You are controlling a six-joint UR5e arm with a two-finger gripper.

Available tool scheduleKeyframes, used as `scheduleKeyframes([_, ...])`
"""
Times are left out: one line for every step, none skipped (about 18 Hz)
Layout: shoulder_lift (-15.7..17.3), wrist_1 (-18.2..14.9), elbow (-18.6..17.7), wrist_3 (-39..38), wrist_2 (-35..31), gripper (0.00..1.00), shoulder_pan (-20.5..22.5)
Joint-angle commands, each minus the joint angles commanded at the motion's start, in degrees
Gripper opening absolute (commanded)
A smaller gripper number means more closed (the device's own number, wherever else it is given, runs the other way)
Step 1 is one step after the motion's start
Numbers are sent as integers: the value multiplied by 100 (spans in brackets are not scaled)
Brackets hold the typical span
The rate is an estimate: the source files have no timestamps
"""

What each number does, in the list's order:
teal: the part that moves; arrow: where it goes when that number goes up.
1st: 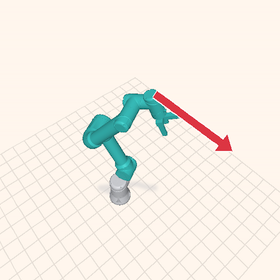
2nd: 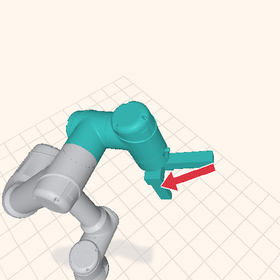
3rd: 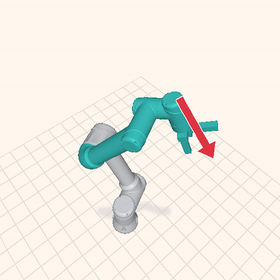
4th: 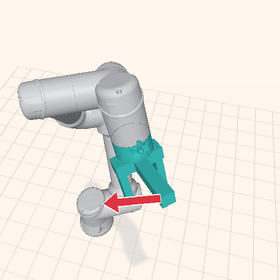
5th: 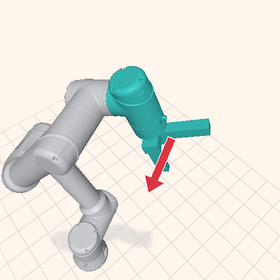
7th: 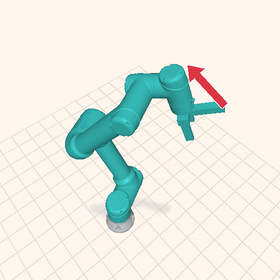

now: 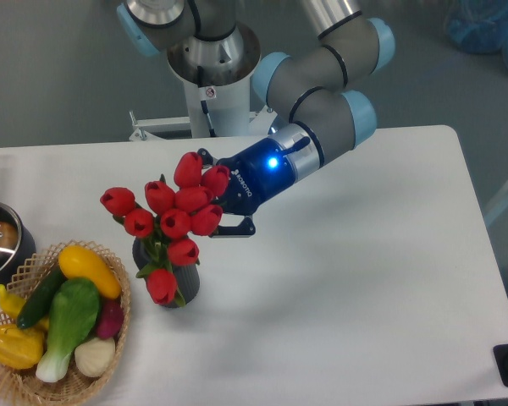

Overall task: Insert the flowers into the vase
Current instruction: 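Lower the tulip stems down into the grey vase opening, then push the tulips deeper into the vase and open the gripper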

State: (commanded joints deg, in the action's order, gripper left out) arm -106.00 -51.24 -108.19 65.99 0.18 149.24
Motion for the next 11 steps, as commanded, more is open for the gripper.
scheduleKeyframes([-17,0,-35,106,-17,0,0])
scheduleKeyframes([-70,0,-88,220,-52,0,-9])
scheduleKeyframes([-105,-9,-106,343,-122,0,-9])
scheduleKeyframes([-123,-9,-141,405,-184,0,0])
scheduleKeyframes([-132,-9,-176,406,-228,0,0])
scheduleKeyframes([-132,0,-211,414,-229,0,0])
scheduleKeyframes([-141,0,-211,414,-229,0,-9])
scheduleKeyframes([-141,-9,-220,414,-229,0,-9])
scheduleKeyframes([-141,0,-238,414,-229,0,-9])
scheduleKeyframes([-141,0,-264,414,-229,0,-9])
scheduleKeyframes([-141,-9,-282,440,-229,0,0])
